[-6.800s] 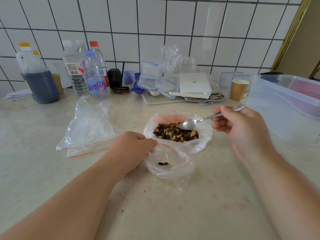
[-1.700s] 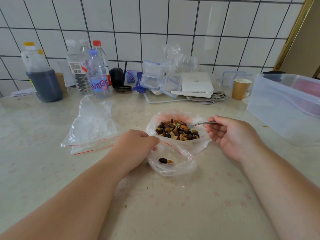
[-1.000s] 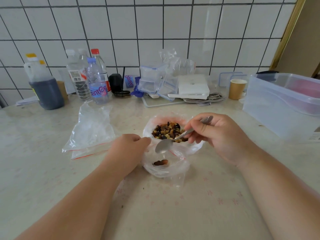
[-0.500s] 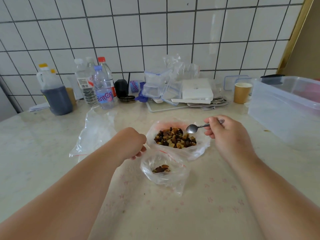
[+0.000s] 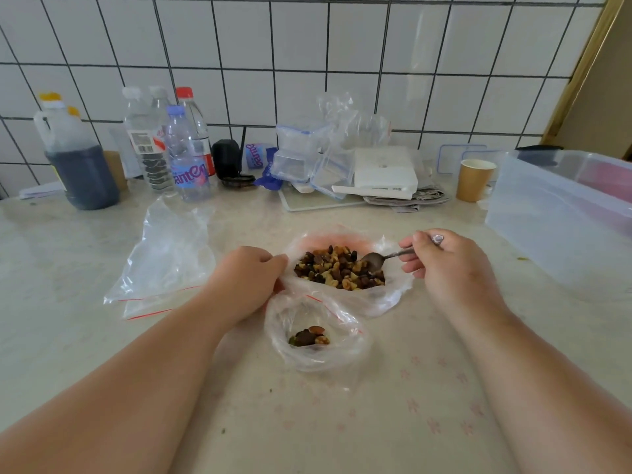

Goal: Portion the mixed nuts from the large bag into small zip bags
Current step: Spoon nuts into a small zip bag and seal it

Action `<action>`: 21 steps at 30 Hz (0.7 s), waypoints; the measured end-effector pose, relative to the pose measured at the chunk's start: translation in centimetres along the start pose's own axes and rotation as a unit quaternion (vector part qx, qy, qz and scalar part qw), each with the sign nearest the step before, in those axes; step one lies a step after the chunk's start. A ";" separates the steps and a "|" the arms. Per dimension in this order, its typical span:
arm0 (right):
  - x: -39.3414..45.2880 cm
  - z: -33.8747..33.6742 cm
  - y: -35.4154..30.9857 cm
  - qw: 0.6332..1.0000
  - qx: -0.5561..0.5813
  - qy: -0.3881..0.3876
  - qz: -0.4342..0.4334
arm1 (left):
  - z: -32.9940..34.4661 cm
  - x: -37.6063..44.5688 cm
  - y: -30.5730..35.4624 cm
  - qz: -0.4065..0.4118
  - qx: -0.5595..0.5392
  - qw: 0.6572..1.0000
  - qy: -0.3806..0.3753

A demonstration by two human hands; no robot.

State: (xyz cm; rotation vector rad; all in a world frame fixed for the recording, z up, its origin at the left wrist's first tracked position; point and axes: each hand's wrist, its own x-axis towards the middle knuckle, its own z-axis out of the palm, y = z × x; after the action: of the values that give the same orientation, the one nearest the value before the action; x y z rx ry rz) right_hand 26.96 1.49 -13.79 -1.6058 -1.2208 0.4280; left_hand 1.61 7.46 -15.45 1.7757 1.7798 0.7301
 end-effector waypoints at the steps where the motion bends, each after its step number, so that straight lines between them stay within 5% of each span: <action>1: 0.1 0.0 0.0 0.999 0.023 0.008 0.020 | 0.0 -0.1 -0.2 0.003 -0.017 1.000 0.003; 13: 0.3 0.7 0.3 0.952 0.247 -0.025 0.181 | 0.1 -0.4 -1.0 0.031 -0.048 0.998 0.025; 21: 0.4 0.1 0.5 0.933 0.303 -0.029 0.192 | 0.3 0.0 -1.2 0.011 -0.049 0.999 0.015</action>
State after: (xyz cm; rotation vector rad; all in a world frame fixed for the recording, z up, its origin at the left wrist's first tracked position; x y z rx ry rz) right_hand 27.33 1.94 -14.17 -1.2820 -0.7005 1.0018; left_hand 0.98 7.45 -16.46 1.7316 1.7156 0.8418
